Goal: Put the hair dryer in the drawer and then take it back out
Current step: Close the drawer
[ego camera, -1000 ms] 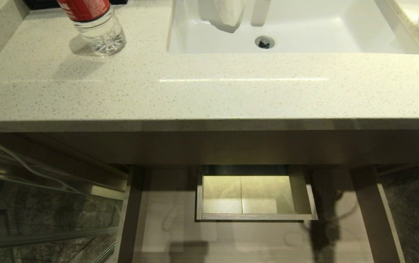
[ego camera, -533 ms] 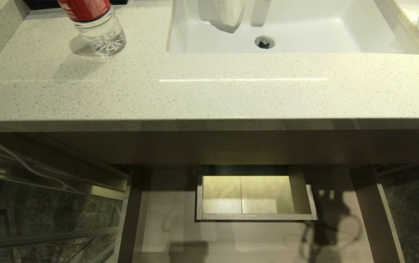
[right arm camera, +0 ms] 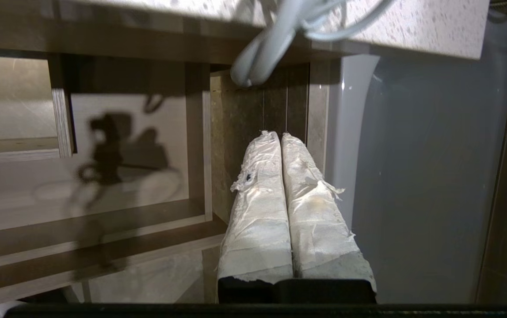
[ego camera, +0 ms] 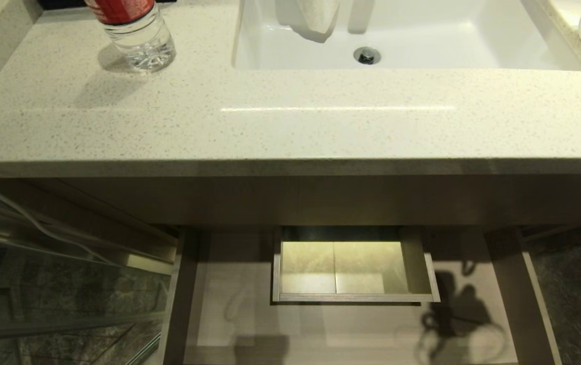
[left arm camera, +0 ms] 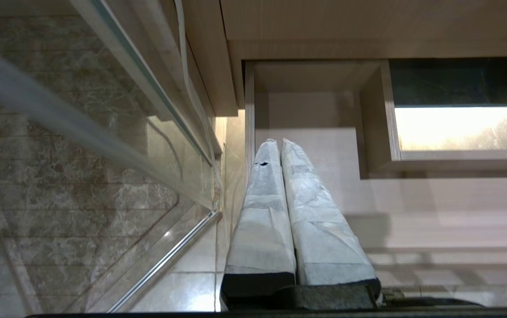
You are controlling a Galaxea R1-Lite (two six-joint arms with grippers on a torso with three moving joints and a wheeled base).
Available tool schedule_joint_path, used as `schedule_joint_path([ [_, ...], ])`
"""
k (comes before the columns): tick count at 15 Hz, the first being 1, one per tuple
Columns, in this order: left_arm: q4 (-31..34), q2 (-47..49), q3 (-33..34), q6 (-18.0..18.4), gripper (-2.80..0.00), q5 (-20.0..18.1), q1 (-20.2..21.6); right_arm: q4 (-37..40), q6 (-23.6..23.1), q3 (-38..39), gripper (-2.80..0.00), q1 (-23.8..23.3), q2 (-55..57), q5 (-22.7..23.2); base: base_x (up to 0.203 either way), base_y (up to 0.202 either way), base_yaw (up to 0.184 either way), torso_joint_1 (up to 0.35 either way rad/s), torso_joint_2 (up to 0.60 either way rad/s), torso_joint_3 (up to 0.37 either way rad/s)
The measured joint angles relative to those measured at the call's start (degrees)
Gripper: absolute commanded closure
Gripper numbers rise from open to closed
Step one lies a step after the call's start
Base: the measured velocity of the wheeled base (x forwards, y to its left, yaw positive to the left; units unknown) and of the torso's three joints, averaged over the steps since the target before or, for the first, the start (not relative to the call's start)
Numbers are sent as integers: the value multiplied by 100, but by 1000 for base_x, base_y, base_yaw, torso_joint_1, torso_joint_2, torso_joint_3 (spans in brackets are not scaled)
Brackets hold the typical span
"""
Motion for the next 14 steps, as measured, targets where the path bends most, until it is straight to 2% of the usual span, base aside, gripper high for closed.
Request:
schedule_joint_path([
  [6,0,0,-2,0,0,2,5,-28,35,33,0,0,-24,-7,0,0,0,-364,112,-238],
  [14,0,0,-2,0,0,3,5,-17,35,116,0,0,-105,20,0,0,0,-336,36,-303],
])
